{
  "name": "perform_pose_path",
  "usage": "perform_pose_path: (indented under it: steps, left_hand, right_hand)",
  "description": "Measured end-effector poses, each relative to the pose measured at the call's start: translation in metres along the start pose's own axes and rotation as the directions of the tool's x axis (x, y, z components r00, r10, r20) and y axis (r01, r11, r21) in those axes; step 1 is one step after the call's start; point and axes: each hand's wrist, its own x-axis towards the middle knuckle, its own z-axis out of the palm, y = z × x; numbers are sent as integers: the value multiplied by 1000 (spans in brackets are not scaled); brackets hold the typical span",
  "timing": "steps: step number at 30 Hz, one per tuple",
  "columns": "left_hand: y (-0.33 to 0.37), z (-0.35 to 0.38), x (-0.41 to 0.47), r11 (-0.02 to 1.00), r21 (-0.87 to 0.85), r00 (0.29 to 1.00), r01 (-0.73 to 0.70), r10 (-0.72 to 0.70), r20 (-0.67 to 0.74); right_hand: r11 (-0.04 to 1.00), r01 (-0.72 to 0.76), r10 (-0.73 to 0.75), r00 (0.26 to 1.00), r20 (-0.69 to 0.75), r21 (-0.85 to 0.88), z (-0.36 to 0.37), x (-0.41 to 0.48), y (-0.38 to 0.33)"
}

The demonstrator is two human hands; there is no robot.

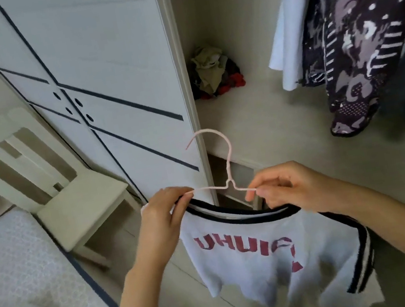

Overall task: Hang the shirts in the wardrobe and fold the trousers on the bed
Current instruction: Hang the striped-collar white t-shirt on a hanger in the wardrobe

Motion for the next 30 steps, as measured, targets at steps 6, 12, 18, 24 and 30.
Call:
perform_pose_path:
  steps: [6, 12, 18, 24, 30]
  left_hand:
    - [1, 8, 51, 994, -54, 993, -93, 97, 71]
    - [19, 16, 102, 990, -33, 976, -139, 142, 163]
    - [52, 17, 146, 978, -21, 969, -210, 211, 129]
    - [82, 6, 170, 961, -87, 946, -261, 273, 174]
    - [123, -31, 190, 896, -373, 902, -240, 348, 257]
  right_hand:
    - [993, 13, 7, 985, -170, 116, 0, -16, -27]
    - [1000, 8, -4, 962, -273, 11, -5, -20, -57]
    - [813, -223, -154, 809, -567, -538, -14, -11, -91]
    - [807, -214, -253, 717, -650, -550, -28, 11, -133]
    - [884, -126, -280, 629, -725, -451, -44, 51, -176]
